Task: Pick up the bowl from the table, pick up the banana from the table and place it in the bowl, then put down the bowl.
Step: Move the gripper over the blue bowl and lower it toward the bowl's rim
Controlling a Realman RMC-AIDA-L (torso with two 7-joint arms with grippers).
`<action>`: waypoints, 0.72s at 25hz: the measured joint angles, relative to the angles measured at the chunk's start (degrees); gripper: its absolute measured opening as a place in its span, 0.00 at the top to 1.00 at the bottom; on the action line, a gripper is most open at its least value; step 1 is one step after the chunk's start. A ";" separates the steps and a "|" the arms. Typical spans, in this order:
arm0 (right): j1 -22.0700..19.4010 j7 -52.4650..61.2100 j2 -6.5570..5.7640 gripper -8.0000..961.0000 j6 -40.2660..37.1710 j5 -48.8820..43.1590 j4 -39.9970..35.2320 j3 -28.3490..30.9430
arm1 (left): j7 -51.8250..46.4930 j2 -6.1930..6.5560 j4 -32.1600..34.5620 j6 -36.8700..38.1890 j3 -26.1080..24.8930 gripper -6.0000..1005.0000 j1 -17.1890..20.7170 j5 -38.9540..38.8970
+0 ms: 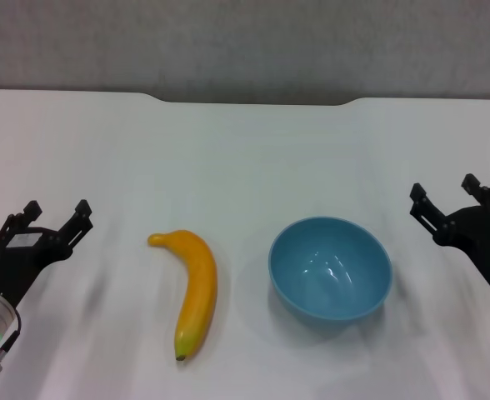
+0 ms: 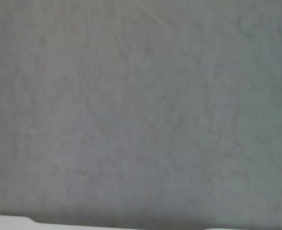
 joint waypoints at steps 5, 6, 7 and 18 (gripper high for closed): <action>0.79 0.31 -0.13 0.08 1.86 -0.29 1.09 -0.50 | -0.41 0.00 -0.22 -0.45 0.73 0.13 -0.03 -0.03; 1.13 0.27 -0.22 0.08 2.58 -0.34 1.46 -0.83 | -0.45 0.00 -0.33 -0.46 1.00 0.13 -0.09 0.00; 1.45 0.06 -0.27 0.08 3.20 -0.38 1.84 -1.14 | -0.73 0.01 -0.44 -0.41 1.35 0.13 -0.15 0.04; 0.59 -12.61 -3.51 0.08 20.57 -0.48 17.53 2.79 | -12.67 3.94 -12.83 6.86 4.09 0.13 2.39 8.79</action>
